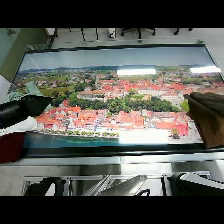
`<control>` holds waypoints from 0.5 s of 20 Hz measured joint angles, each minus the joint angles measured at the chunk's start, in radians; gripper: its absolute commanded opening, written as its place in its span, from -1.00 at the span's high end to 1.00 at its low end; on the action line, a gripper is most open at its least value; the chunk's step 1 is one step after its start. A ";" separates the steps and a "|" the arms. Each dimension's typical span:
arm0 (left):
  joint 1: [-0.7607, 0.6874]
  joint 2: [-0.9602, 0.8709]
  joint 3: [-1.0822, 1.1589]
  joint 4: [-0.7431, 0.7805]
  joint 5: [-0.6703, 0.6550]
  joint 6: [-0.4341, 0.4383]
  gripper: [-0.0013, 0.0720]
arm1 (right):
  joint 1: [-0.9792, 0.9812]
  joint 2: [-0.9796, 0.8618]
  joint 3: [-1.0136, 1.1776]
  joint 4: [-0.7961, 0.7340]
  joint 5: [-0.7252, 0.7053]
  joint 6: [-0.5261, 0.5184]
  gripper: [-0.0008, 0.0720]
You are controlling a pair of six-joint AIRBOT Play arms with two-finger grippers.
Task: Fold the shirts.
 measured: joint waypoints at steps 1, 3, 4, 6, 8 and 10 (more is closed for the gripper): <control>0.000 0.000 0.000 0.000 0.004 0.000 0.91 | 0.000 0.005 0.000 -0.063 -0.013 0.029 0.45; 0.000 0.000 0.000 0.000 0.013 0.000 0.91 | -0.001 0.009 0.000 -0.175 -0.046 0.067 -0.52; 0.000 0.000 0.000 0.000 0.016 0.000 0.91 | -0.001 0.010 0.000 -0.217 -0.060 0.081 -0.53; 0.000 -0.001 0.000 0.001 0.019 0.000 0.91 | -0.001 0.010 0.000 -0.275 -0.084 0.103 -0.53; 0.000 -0.001 0.000 0.001 0.022 0.000 0.91 | 0.000 0.010 0.000 -0.310 -0.099 0.118 -0.48; 0.000 -0.001 0.000 0.001 0.022 0.000 0.91 | 0.001 0.010 0.000 -0.328 -0.109 0.132 -0.32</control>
